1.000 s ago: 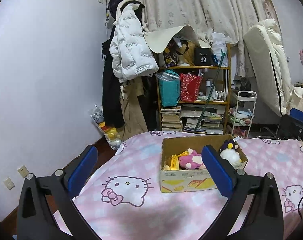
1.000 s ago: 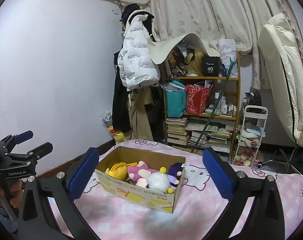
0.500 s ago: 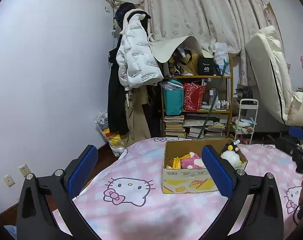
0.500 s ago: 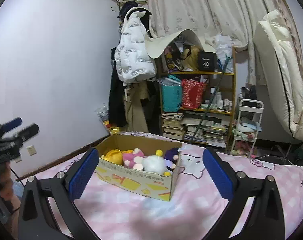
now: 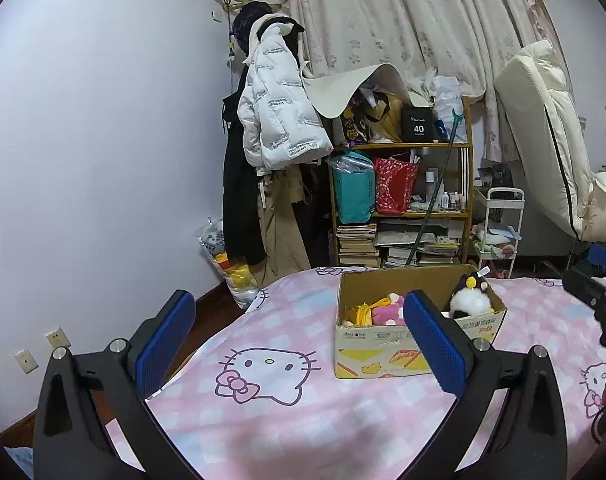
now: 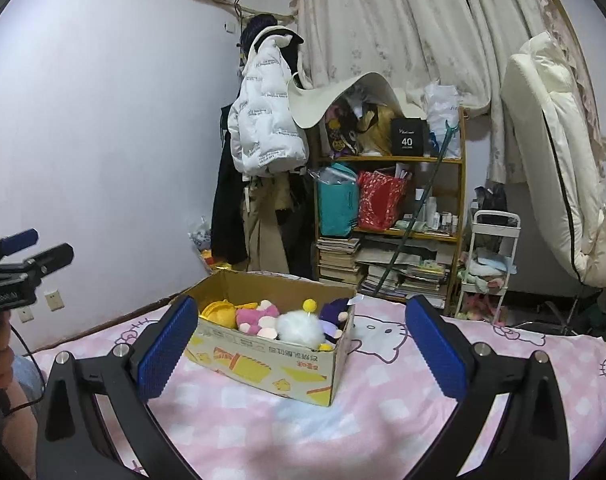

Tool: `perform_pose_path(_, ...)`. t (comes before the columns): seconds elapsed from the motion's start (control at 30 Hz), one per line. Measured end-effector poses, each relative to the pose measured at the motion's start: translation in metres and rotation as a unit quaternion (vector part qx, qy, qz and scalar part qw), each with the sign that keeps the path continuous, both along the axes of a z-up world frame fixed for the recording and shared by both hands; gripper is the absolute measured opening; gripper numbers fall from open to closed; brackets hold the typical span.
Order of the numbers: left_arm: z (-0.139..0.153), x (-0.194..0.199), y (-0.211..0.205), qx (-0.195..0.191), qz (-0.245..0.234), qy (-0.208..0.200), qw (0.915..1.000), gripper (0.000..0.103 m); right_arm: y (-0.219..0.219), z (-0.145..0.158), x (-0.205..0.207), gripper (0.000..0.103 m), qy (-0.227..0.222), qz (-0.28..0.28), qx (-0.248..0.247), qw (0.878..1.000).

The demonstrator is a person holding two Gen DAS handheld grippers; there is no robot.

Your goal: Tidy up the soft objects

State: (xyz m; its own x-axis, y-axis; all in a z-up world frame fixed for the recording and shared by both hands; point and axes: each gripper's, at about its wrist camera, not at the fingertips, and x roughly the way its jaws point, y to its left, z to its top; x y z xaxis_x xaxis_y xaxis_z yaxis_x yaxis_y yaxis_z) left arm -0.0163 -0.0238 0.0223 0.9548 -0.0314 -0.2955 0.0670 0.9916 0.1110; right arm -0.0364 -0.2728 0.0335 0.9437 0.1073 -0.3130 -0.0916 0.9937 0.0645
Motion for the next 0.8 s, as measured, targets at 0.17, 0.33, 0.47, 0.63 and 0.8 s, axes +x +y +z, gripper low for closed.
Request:
perform_pose_path(0.17, -0.0029, 0.0006, -0.0024, 0.007, -0.003, 0.001, 1.0, 0.102, -0.0057, 0.0005, -0.0031, 0.103, -0.011, -0.008, -0.003, 1.0)
perform_pose_path(0.33, -0.0032, -0.0008, -0.0009, 0.002, -0.002, -0.002, 1.0, 0.102, -0.0079, -0.0003, -0.0031, 0.103, -0.007, -0.008, 0.002, 1.0)
perform_pose_path(0.47, -0.0045, 0.0004, -0.0019, 0.001, -0.005, 0.0, 1.0, 0.102, -0.0083, -0.0025, -0.0018, 0.103, 0.0, -0.008, 0.002, 1.0)
perform_pose_path(0.63, -0.0076, 0.0019, -0.0046, 0.01, -0.003, 0.004, 0.9999, 0.102, -0.0085, -0.0045, 0.0003, 0.103, 0.006, -0.006, 0.001, 1.0)
perform_pose_path(0.8, -0.0082, 0.0035, -0.0063, 0.015, 0.002, 0.002, 0.9999, 0.102, -0.0086, -0.0066, 0.001, 0.103, 0.006, -0.006, 0.0, 1.0)
